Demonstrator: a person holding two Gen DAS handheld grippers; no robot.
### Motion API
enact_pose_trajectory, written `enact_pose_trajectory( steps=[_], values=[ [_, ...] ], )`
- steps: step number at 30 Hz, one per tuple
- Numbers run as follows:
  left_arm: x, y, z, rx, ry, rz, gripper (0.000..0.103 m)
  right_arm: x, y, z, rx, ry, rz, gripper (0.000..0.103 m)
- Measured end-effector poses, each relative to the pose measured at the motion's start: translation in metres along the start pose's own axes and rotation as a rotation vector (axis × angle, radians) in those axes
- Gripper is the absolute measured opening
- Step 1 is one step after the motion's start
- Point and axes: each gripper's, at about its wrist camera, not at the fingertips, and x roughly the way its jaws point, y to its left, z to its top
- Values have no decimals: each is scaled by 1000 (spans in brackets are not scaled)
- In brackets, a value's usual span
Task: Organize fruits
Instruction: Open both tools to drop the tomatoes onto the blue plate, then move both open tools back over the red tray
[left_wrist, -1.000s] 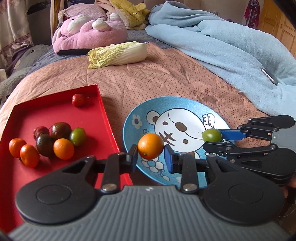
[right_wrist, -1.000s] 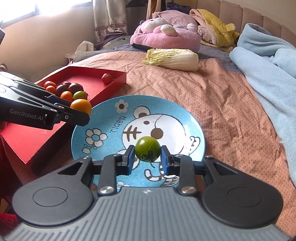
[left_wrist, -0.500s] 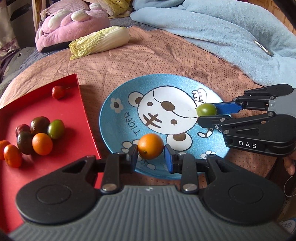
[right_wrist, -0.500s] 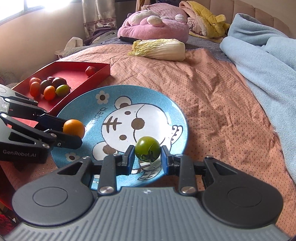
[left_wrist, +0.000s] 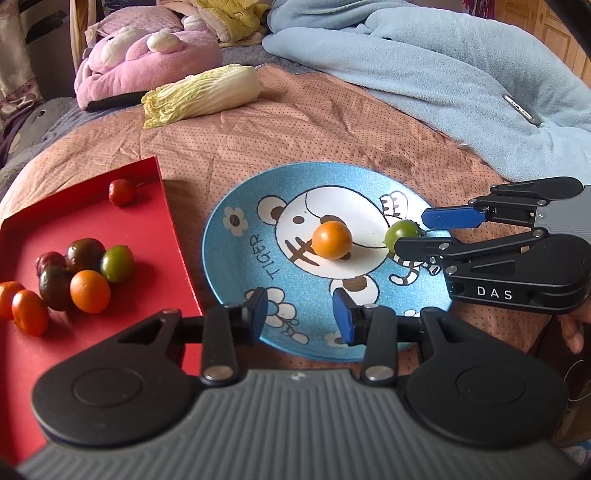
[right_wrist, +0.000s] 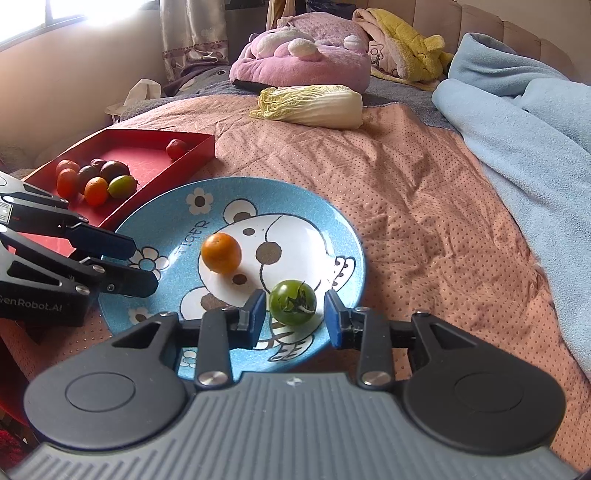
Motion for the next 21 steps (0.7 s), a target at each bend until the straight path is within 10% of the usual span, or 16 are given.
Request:
enact_pose_trajectory(
  steps=[4, 21],
  values=[
    [-6, 2, 2, -13, -17, -8, 43, -10, 4, 6, -17, -44, -24, 78],
    [-36, 40, 3, -106, -68, 39, 43, -17, 32, 27, -53, -82, 24, 82]
  ],
)
